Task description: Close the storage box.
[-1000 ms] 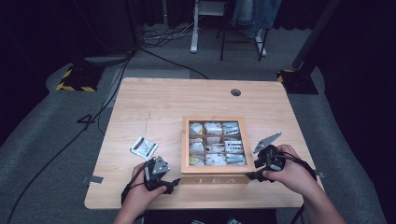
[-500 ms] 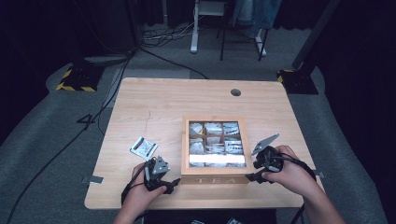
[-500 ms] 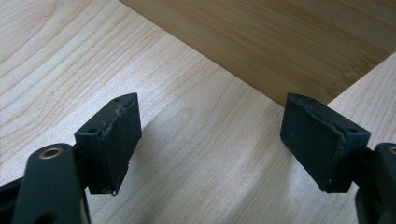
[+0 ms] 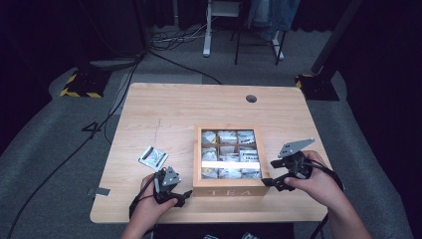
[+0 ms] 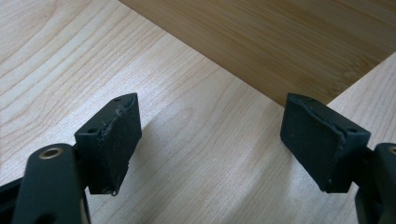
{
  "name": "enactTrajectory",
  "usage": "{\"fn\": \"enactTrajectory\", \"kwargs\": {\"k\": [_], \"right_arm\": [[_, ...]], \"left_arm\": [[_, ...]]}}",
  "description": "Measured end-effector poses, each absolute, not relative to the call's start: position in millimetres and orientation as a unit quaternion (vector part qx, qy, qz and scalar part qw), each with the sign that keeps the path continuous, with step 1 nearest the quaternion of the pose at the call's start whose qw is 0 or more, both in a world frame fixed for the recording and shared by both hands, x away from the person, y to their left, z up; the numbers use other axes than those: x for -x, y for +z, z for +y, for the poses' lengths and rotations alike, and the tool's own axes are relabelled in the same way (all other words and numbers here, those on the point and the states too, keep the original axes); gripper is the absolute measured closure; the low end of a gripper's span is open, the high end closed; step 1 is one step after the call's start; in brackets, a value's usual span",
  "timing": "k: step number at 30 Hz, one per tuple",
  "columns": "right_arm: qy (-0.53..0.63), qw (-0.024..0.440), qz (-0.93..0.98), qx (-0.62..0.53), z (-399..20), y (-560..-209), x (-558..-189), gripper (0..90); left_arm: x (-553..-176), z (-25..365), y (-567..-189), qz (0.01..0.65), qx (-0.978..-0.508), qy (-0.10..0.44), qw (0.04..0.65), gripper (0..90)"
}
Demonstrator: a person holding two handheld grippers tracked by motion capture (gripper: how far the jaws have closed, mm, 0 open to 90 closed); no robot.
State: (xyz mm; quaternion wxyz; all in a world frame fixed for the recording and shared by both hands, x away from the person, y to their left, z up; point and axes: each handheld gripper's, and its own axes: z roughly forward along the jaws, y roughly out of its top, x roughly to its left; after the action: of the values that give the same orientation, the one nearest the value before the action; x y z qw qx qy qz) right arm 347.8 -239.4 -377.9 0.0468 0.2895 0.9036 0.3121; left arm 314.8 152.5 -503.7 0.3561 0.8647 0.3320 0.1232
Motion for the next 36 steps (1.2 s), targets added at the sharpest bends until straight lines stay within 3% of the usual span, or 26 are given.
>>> {"fn": "enactTrajectory", "kwargs": {"k": [11,19,36], "right_arm": [[0.407,0.118,0.848,-0.317,-264,-364,-361,23.6],[0.431,0.136,0.822,-0.346,-284,-366,-374,24.9],[0.430,0.168,0.786,-0.412,-328,-419,-420,23.4]], "left_arm": [[-313,154,-504,0.336,-0.863,0.125,0.355,21.1],[-313,155,-504,0.337,-0.863,0.125,0.355,21.2],[-314,155,-504,0.336,-0.863,0.125,0.355,20.5]]}}
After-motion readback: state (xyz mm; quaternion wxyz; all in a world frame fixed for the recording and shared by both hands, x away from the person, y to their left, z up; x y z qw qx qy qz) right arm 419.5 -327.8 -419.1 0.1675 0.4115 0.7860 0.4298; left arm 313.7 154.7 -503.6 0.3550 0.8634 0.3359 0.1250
